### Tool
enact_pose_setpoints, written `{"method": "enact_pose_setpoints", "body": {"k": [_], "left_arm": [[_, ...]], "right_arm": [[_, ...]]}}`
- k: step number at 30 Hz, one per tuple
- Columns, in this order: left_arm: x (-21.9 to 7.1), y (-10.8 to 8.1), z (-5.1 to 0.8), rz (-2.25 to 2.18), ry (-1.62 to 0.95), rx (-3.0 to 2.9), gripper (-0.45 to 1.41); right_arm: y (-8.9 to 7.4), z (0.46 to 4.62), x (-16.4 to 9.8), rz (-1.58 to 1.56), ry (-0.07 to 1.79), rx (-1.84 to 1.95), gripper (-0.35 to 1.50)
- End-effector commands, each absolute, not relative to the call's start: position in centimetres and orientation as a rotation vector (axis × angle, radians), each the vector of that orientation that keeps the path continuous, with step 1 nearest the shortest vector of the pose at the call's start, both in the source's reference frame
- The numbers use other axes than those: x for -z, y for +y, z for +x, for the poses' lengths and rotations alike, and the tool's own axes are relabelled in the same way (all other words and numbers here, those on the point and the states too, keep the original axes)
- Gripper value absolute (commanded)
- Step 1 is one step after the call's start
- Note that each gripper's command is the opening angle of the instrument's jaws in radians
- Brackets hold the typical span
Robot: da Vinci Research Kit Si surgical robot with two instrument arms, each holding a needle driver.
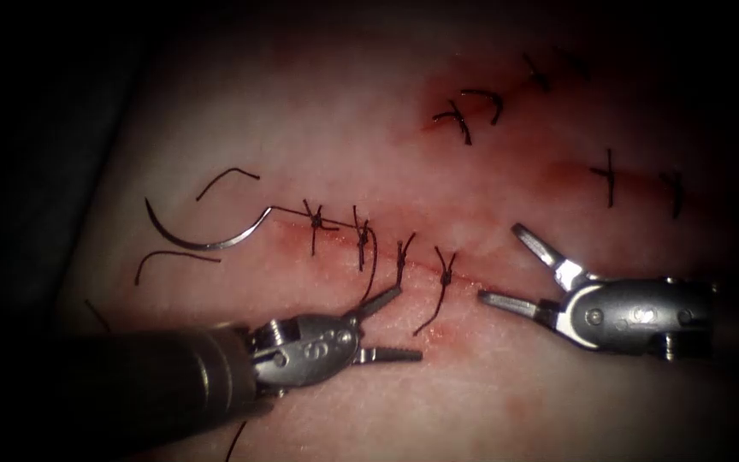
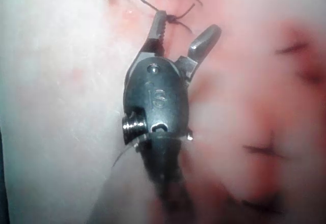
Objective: Wound Closure
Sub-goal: Grab the remaining suture end with the left tool, then snip the suture with the right gripper.
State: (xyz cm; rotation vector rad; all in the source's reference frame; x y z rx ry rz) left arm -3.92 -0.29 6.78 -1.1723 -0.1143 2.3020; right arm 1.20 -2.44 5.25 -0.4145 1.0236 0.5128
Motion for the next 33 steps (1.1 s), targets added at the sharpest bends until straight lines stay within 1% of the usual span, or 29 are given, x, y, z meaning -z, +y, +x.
{"method": "enact_pose_setpoints", "body": {"k": [1,2,3,5,7,9,12,19,27,33], "left_arm": [[-6.86,-0.33,-3.99,-1.174,-0.122,-2.301,0.22],[-6.87,-0.34,-3.99,-1.174,-0.125,-2.303,0.21],[-6.88,-0.35,-4.01,-1.178,-0.129,-2.304,0.1],[-6.88,-0.35,-4.02,-1.185,-0.138,-2.305,-0.01],[-6.89,-0.35,-4.02,-1.187,-0.145,-2.309,-0.18],[-6.91,-0.35,-4.02,-1.187,-0.156,-2.315,-0.18],[-6.97,-0.33,-4.01,-1.183,-0.159,-2.32,-0.45],[-6.95,-0.28,-3.93,-1.234,-0.231,-2.314,-0.45],[-6.7,-0.11,-3.96,-1.244,-0.223,-2.267,-0.45],[-6.65,-0.16,-4.01,-1.234,-0.209,-2.273,-0.45]], "right_arm": [[-2.48,1.27,-5.33,-0.414,1.026,-0.513,1.35],[-2.48,1.27,-5.33,-0.414,1.026,-0.513,1.35],[-2.48,1.28,-5.33,-0.414,1.026,-0.513,1.33],[-2.48,1.28,-5.33,-0.418,1.024,-0.508,1.33],[-2.49,1.28,-5.33,-0.422,1.023,-0.503,1.33],[-2.49,1.28,-5.33,-0.422,1.023,-0.503,1.33],[-2.5,1.28,-5.33,-0.425,1.022,-0.497,1.31],[-2.58,1.38,-5.37,-0.428,0.977,-0.406,1.25],[-2.69,1.76,-5.52,-0.47,0.92,-0.32,1.25],[-2.67,1.94,-5.62,-0.498,0.909,-0.294,1.25]]}}
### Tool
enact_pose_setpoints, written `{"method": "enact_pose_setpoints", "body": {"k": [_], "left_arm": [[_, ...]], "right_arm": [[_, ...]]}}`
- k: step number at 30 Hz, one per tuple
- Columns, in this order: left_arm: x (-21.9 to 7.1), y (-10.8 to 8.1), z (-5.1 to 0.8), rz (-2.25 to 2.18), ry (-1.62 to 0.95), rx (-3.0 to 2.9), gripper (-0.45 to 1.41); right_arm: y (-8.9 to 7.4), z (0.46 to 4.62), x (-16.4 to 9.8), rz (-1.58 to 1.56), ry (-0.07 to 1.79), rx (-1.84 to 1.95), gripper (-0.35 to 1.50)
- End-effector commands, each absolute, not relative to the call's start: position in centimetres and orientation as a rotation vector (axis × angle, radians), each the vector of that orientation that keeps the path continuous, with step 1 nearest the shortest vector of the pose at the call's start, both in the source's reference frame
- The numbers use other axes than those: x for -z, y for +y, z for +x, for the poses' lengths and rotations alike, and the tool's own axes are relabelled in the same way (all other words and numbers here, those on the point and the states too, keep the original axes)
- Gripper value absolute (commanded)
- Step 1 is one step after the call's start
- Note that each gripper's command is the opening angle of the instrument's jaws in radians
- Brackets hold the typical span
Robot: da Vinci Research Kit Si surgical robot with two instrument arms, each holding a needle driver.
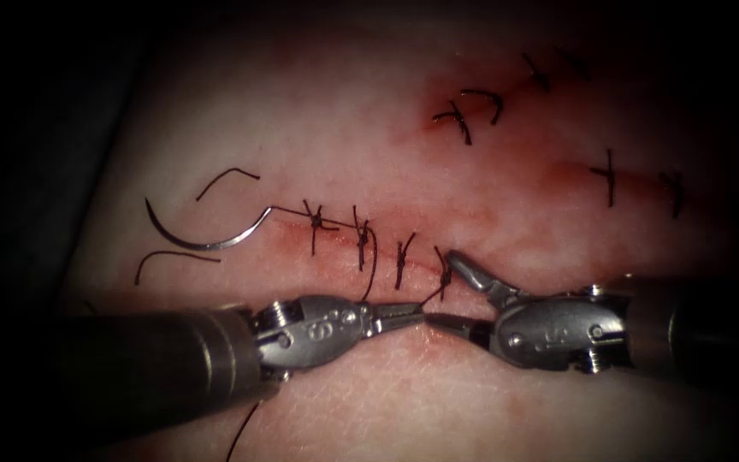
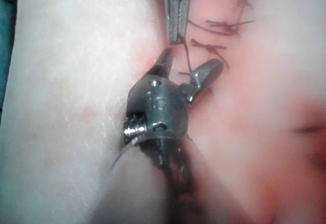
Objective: Wound Closure
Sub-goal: Snip the suture with the right gripper.
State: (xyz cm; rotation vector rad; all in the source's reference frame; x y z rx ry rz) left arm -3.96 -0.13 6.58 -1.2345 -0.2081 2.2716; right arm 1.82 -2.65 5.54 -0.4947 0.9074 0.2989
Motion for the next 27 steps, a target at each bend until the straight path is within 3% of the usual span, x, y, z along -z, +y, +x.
{"method": "enact_pose_setpoints", "body": {"k": [1,23,27], "left_arm": [[-6.64,-0.17,-4.01,-1.234,-0.208,-2.273,-0.45],[-6.57,-0.28,-4.09,-1.234,-0.2,-2.295,-0.45],[-6.55,-0.29,-4.07,-1.231,-0.206,-2.3,-0.45]], "right_arm": [[-2.66,1.96,-5.63,-0.509,0.903,-0.28,1.23],[-2.63,2.29,-5.95,-0.523,0.899,-0.21,1.18],[-2.63,2.28,-5.95,-0.522,0.9,-0.21,1.03]]}}
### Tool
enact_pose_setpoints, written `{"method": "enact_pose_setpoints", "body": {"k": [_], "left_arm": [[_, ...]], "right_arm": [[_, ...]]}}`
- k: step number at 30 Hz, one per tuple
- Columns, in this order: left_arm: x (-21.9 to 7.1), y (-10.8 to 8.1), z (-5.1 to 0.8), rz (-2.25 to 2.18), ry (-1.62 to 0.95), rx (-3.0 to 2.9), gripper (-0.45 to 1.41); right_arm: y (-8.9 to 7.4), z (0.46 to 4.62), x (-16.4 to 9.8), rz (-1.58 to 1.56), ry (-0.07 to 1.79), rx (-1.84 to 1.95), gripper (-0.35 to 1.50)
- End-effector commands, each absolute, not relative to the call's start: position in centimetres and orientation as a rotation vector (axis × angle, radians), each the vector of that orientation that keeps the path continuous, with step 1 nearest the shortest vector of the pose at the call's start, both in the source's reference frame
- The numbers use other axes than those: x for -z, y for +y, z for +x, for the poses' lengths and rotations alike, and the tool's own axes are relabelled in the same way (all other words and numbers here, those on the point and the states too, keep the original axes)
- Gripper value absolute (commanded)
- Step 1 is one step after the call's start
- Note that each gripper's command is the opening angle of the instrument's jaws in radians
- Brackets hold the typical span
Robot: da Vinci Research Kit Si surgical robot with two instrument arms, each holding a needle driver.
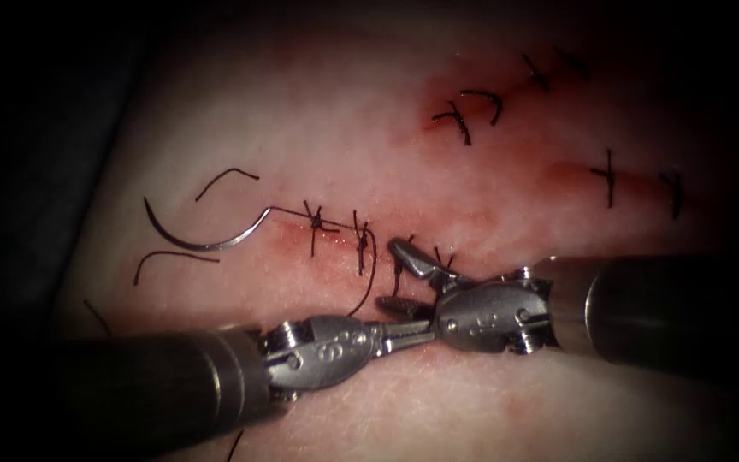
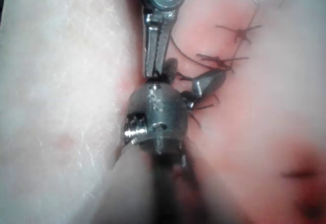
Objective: Wound Closure
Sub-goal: Snip the suture with the right gripper, then set down the short suture piece from the left.
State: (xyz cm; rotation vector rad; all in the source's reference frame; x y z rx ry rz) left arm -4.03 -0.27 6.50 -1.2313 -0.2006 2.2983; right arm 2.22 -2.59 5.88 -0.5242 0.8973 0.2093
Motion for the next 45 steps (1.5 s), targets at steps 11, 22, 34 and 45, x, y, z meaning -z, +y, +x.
{"method": "enact_pose_setpoints", "body": {"k": [11,22,34,45], "left_arm": [[-6.5,-0.4,-4.09,-1.223,-0.223,-2.323,-0.45],[-6.2,-0.4,-3.36,-1.272,-0.219,-2.317,-0.45],[-6.7,-0.3,-2.34,-0.998,-0.173,-2.517,-0.45],[-7.5,-0.6,-2.16,-0.698,-0.341,-2.738,0.51]], "right_arm": [[-2.6,2.28,-6.0,-0.508,0.888,-0.168,-0.35],[-2.7,1.89,-5.7,-0.491,0.945,-0.158,1.3],[-2.8,1.69,-5.6,-0.506,0.971,-0.16,1.25],[-2.9,1.7,-5.6,-0.512,0.973,-0.155,1.26]]}}
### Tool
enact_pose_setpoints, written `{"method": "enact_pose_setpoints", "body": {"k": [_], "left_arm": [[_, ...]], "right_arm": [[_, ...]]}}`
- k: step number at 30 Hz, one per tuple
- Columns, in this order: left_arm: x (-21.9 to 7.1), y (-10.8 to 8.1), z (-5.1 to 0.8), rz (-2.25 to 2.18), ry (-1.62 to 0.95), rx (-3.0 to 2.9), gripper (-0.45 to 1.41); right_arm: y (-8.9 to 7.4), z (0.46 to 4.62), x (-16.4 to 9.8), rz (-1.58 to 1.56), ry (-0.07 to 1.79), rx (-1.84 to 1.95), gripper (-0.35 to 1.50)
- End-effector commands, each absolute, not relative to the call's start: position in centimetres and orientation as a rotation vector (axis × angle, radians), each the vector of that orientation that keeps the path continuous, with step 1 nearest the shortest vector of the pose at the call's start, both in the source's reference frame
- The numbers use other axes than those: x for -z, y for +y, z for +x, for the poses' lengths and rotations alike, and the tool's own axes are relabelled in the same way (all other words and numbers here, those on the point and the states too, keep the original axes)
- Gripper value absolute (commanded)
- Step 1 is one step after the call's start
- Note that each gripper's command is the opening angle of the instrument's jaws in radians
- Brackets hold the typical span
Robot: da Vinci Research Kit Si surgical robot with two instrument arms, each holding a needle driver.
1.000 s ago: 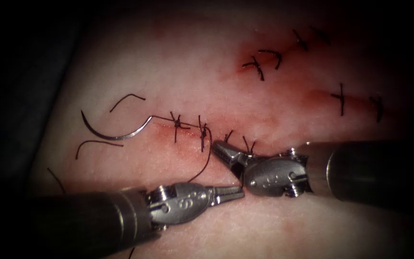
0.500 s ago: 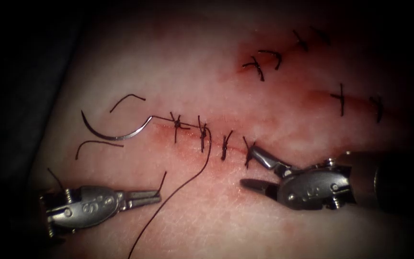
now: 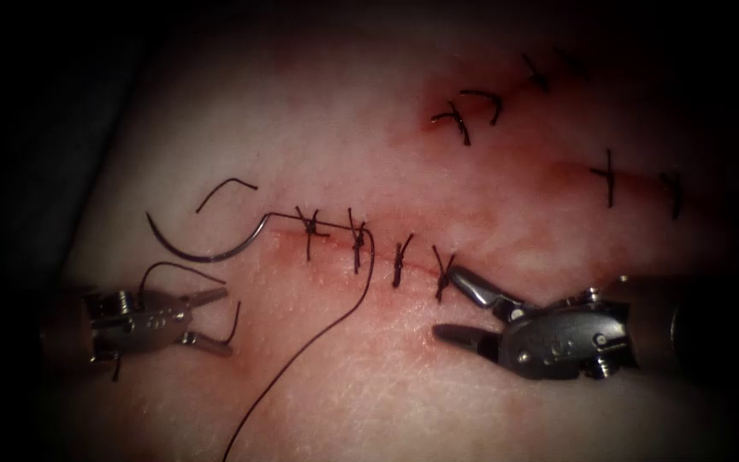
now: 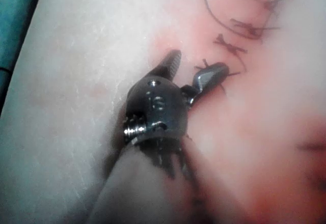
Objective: Wound Closure
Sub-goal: Set down the short suture piece from the left, then pick up the needle with the left gripper.
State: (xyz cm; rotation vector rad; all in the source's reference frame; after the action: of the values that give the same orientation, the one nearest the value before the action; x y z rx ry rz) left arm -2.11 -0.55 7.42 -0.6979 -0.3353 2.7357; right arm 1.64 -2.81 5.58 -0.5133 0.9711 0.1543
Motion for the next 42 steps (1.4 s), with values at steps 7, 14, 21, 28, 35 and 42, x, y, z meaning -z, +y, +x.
{"method": "enact_pose_setpoints", "body": {"k": [7,14,21,28,35,42], "left_arm": [[-7.3,-0.7,-2.08,-0.688,-0.348,-2.745,0.46],[-6.8,-0.8,-2.04,-0.738,-0.34,-2.752,0.42],[-6.5,-0.6,-2.07,-0.891,-0.227,-2.707,0.26],[-6.4,0.0,-1.98,-0.928,-0.113,-2.728,0.14],[-6.7,0.3,-2.0,-0.918,-0.081,-2.733,0.1],[-6.9,0.4,-1.97,-0.885,-0.11,-2.773,0.05]], "right_arm": [[-2.9,1.69,-5.7,-0.519,0.959,-0.162,1.26],[-2.9,1.69,-5.7,-0.52,0.958,-0.162,1.26],[-2.9,1.68,-5.7,-0.521,0.95,-0.166,1.26],[-2.9,1.67,-5.7,-0.522,0.948,-0.166,1.28],[-2.9,1.69,-5.7,-0.523,0.947,-0.167,1.28],[-2.9,1.69,-5.7,-0.525,0.941,-0.169,1.28]]}}
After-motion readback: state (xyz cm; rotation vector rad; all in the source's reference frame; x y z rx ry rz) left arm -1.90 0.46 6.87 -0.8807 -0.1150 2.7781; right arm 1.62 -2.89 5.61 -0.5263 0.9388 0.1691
